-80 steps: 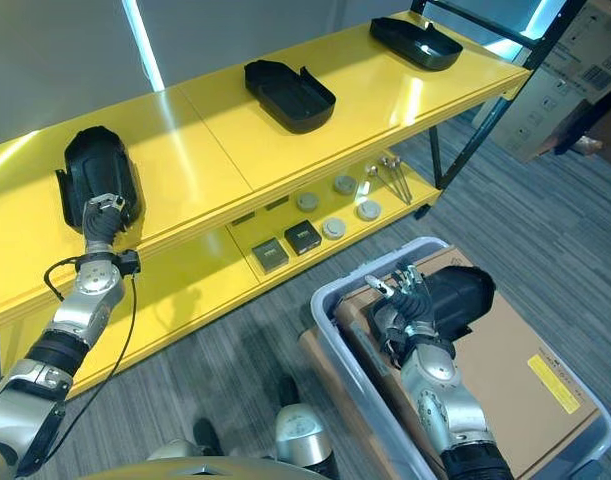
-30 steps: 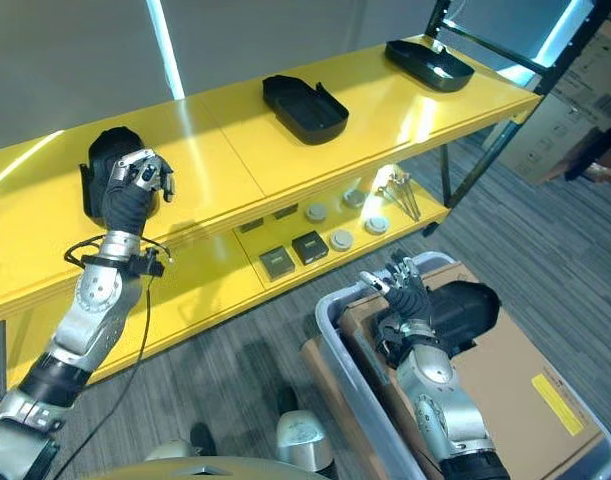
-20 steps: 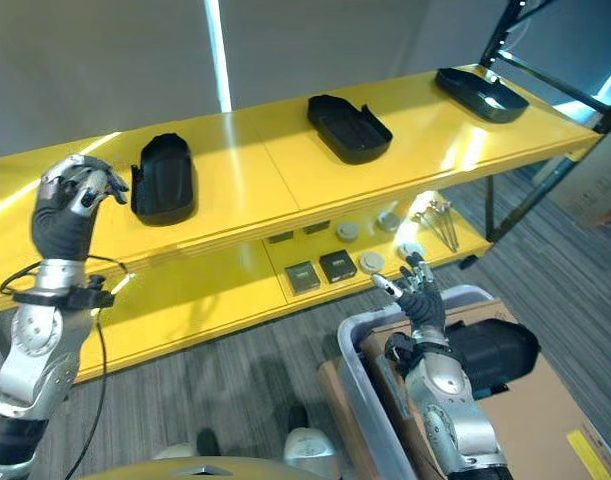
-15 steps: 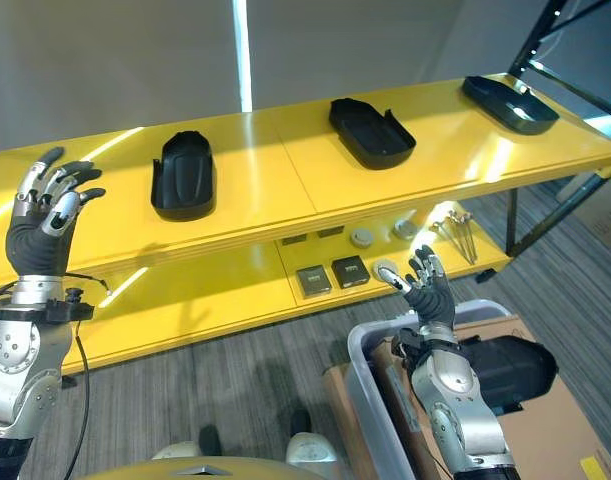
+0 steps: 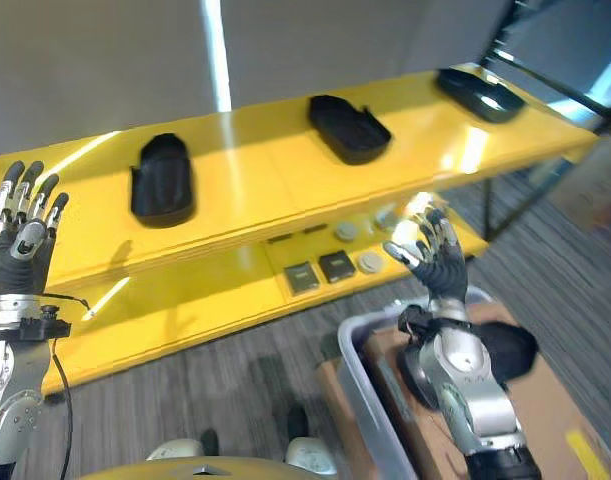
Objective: Move parts from the plastic box to the shelf.
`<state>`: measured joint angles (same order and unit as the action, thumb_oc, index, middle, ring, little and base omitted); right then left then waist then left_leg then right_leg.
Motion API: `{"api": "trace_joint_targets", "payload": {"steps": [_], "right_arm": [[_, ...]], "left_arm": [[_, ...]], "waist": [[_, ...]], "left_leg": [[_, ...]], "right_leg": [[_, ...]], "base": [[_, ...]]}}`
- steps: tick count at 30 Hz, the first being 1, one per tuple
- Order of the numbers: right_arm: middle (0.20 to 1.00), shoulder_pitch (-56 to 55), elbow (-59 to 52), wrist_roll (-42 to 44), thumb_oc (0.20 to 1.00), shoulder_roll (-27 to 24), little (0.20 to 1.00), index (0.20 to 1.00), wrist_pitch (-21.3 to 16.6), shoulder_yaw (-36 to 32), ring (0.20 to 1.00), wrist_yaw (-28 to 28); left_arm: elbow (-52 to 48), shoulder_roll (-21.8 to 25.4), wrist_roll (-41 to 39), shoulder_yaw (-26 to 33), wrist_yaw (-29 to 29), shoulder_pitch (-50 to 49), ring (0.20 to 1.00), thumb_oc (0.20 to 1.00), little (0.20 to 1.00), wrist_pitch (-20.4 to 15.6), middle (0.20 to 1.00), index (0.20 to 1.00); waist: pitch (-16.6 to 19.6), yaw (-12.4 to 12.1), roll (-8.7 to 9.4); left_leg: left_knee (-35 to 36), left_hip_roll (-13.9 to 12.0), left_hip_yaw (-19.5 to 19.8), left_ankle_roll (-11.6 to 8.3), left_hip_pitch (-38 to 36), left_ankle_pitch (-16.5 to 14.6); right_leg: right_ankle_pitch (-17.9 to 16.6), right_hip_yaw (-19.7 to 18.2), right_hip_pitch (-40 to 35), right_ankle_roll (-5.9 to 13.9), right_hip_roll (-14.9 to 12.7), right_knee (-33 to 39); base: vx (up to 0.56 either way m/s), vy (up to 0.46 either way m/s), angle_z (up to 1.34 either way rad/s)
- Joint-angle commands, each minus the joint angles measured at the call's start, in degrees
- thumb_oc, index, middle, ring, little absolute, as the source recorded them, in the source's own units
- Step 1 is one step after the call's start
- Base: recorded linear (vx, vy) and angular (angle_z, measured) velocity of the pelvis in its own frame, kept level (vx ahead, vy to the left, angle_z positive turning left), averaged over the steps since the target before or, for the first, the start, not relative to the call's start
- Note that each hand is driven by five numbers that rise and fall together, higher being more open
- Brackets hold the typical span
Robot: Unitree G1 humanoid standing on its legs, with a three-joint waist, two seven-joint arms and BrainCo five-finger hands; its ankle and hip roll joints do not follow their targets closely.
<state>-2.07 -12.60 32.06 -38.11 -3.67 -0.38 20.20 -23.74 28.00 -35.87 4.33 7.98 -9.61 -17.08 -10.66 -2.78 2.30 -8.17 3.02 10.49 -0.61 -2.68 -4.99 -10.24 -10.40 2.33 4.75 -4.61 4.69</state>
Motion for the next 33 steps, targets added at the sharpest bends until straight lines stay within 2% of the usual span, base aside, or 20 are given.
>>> {"api": "trace_joint_targets", "payload": {"steps": [1,3,6,9,10,12,16,21,24,29,30,31,32,33], "right_arm": [[1.000,-0.68,-0.81,2.72,1.000,-2.04,1.000,1.000,-3.83,-2.68,1.000,2.71],[1.000,-2.57,-1.36,2.85,1.000,-0.96,1.000,1.000,-4.95,-3.34,1.000,1.95],[1.000,-3.24,-0.95,1.78,1.000,0.55,1.000,1.000,-5.65,-4.04,1.000,-0.83],[1.000,-3.02,-0.01,2.30,1.000,1.50,1.000,1.000,-6.12,-4.42,1.000,-2.44],[1.000,-1.99,0.96,2.46,1.000,3.14,1.000,1.000,-7.11,-3.24,1.000,-2.53],[1.000,-1.26,0.50,1.32,1.000,3.89,1.000,1.000,-7.16,-2.08,1.000,-1.24],[1.000,1.77,-0.13,-1.55,1.000,6.03,1.000,1.000,-5.51,0.51,1.000,2.88],[1.000,-0.73,-0.40,-2.20,1.000,6.72,1.000,1.000,-6.37,-0.45,1.000,2.74],[1.000,-5.43,-3.64,-1.47,1.000,6.27,1.000,1.000,-5.64,-4.08,1.000,1.57],[1.000,-7.34,-2.46,-0.92,1.000,6.00,1.000,1.000,-4.66,-6.95,1.000,-0.37],[1.000,-6.71,-1.27,-1.70,1.000,5.46,1.000,1.000,-4.75,-6.90,1.000,-0.87],[1.000,-6.51,-1.09,-1.82,1.000,5.39,1.000,1.000,-4.70,-6.82,1.000,-0.87],[1.000,-5.59,-0.06,-1.88,1.000,4.68,1.000,1.000,-4.66,-6.31,1.000,-0.88],[1.000,-4.17,1.45,-2.16,1.000,3.90,1.000,1.000,-4.89,-5.46,1.000,-0.85]], "left_arm": [[0.12,2.97,1.65,1.20,-0.38,2.96,1.000,1.000,1.000,-1.43,1.000,1.000],[0.94,3.91,0.27,0.87,-0.23,3.68,1.000,1.000,1.000,-1.96,1.000,1.000],[1.52,4.90,0.14,1.04,0.83,4.88,1.000,1.000,1.000,-1.99,1.000,1.000],[1.04,4.53,0.21,1.87,1.16,4.50,1.000,1.000,1.000,-1.43,1.000,1.000],[0.11,3.83,1.71,2.74,1.48,3.23,1.000,1.000,1.000,-1.53,1.000,1.000],[-0.17,4.30,0.40,3.26,1.49,3.14,1.000,1.000,1.000,-1.69,1.000,1.000],[-0.33,5.74,0.02,3.23,2.61,5.82,1.000,1.000,1.000,-0.29,1.000,1.000],[0.76,5.05,-3.34,2.41,3.19,6.89,1.000,1.000,1.000,-0.56,1.000,1.000],[-0.23,3.42,-4.96,3.18,3.60,5.58,1.000,1.000,1.000,-0.33,1.000,1.000],[0.51,0.49,-3.05,3.25,3.86,4.63,1.000,1.000,1.000,-1.24,1.000,1.000],[0.95,0.01,-2.53,3.07,4.89,4.51,1.000,1.000,1.000,-1.82,1.000,1.000],[1.05,-0.05,-2.56,3.03,5.06,4.57,1.000,1.000,1.000,-1.80,1.000,1.000],[1.75,-0.54,-3.39,2.70,5.54,4.63,1.000,1.000,1.000,-2.12,1.000,1.000],[2.58,-1.11,-4.11,2.81,5.44,4.55,1.000,1.000,1.000,-1.65,1.000,1.000]], "waist": [[0.34,2.53,-1.60],[-0.87,3.64,-2.10],[-2.58,4.22,-2.44],[-3.64,3.53,-2.50],[-4.92,1.79,-2.32],[-5.22,1.04,-2.18],[-4.88,-0.06,-2.42],[-4.19,0.54,-1.24],[-2.97,2.47,-0.81],[-2.18,3.69,-0.39],[-2.39,3.60,-0.52],[-2.34,3.59,-0.43],[-2.58,3.24,-0.67],[-3.08,2.42,-0.71]], "left_leg": [[-0.38,-2.15,-3.39,-2.31,1.10,-1.06],[-1.19,-1.35,-5.13,-1.61,0.60,-2.16],[-1.59,-0.37,-7.33,-0.73,-0.15,-2.64],[-2.37,-0.33,-10.35,-0.58,-0.76,-2.92],[-3.82,-0.67,-15.59,-0.40,-2.04,-4.20],[-4.77,-0.87,-17.88,0.22,-2.18,-4.88],[-6.38,-2.56,-21.11,1.14,-1.52,-5.34],[-6.98,-6.45,-23.00,-0.73,-1.08,-4.56],[-4.07,-9.08,-24.16,-2.22,-2.46,-2.46],[-5.64,-12.53,-24.48,-4.27,-1.89,-0.74],[-10.16,-14.72,-23.55,-5.34,-0.59,1.43],[-10.66,-14.90,-23.42,-5.45,-0.21,2.04],[-15.64,-16.57,-21.46,-6.58,1.49,5.48],[-25.15,-16.97,-17.34,-7.29,6.46,9.69]], "right_leg": [[4.97,3.25,-4.07,5.79,-0.91,0.02],[3.76,2.83,-2.76,6.99,-1.92,0.26],[2.16,4.61,0.12,8.33,-3.55,0.31],[1.56,9.94,1.34,9.04,-5.42,0.31],[0.76,18.58,1.66,9.89,-7.58,-0.07],[0.46,21.51,1.30,9.67,-9.58,-3.11],[1.12,24.42,0.33,8.99,-12.55,-9.86],[2.59,26.00,-2.62,8.85,-10.38,-6.77],[4.52,25.66,-4.07,7.19,-7.68,-5.80],[6.41,25.63,-4.75,4.59,-5.10,-5.92],[7.16,25.71,-4.78,3.28,-3.82,-6.31],[7.07,25.71,-4.60,3.05,-3.73,-6.26],[7.63,25.46,-4.77,1.81,-2.50,-6.42],[7.90,24.66,-5.11,0.19,-1.16,-6.48]], "base": [[-0.21,0.174,-1.58],[-0.18,0.116,-1.11],[-0.19,0.067,-0.94],[-0.10,-0.025,-1.17],[-0.12,-0.115,-1.40],[-0.10,-0.141,-1.50],[-0.03,-0.223,-0.83],[0.12,-0.294,-0.47],[0.18,-0.295,-0.13],[0.15,-0.259,-0.09],[0.09,-0.212,-0.14],[0.12,-0.260,-0.18],[0.11,-0.265,-0.40],[0.12,-0.278,-0.48]]}}
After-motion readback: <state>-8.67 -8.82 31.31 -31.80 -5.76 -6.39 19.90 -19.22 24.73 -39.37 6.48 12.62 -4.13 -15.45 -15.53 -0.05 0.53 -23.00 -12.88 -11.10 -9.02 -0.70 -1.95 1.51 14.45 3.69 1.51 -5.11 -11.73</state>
